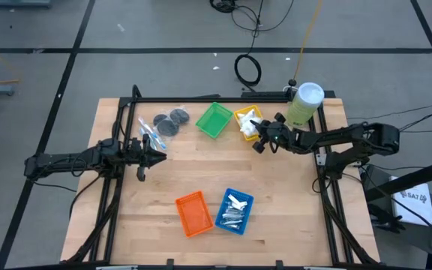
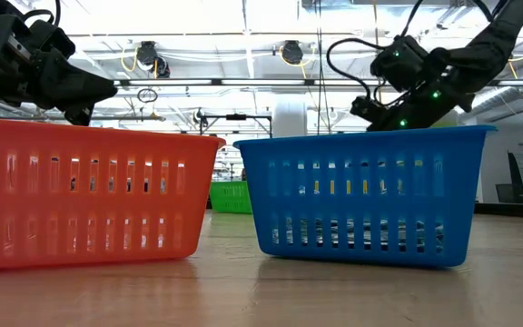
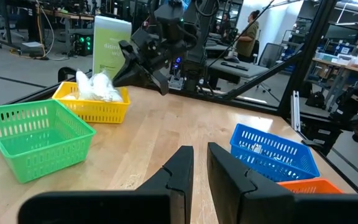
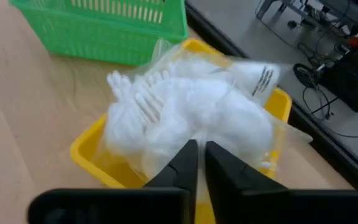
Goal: Pick & Place Travel size toiletries
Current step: Put the white cotton pack into the yellow bin, then put the blue toothbrush into the orange bin
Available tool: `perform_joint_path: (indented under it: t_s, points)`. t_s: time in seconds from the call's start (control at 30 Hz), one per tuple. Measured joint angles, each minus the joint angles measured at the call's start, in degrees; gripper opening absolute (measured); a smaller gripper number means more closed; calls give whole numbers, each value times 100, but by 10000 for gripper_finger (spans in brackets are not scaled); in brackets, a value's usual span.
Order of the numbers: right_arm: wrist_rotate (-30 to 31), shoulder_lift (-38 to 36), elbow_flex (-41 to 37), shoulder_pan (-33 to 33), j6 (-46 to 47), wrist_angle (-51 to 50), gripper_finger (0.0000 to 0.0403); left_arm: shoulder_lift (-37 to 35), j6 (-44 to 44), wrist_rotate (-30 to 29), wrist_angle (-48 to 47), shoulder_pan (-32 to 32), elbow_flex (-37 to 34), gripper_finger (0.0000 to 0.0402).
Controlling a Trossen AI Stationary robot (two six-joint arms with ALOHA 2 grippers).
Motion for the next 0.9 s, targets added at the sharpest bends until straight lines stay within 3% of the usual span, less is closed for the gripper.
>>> perform_joint_path:
  t_s: [0.27,0.43,0.6,0.9]
  points:
    - [4,-572,-2,0,-9,-14,131,-2,-2,0,2,2,0,44]
    - [-1,-1140,-2,38,10,38,173,-2,-1,0,0,1,0,44]
    - [-17,-1928,-2,310,271,-8,189,-2,0,0,0,0,0,44]
    - [-20,-3126,-2,784,130,-1261,182,-2,-2,0,0,-1,-2,44]
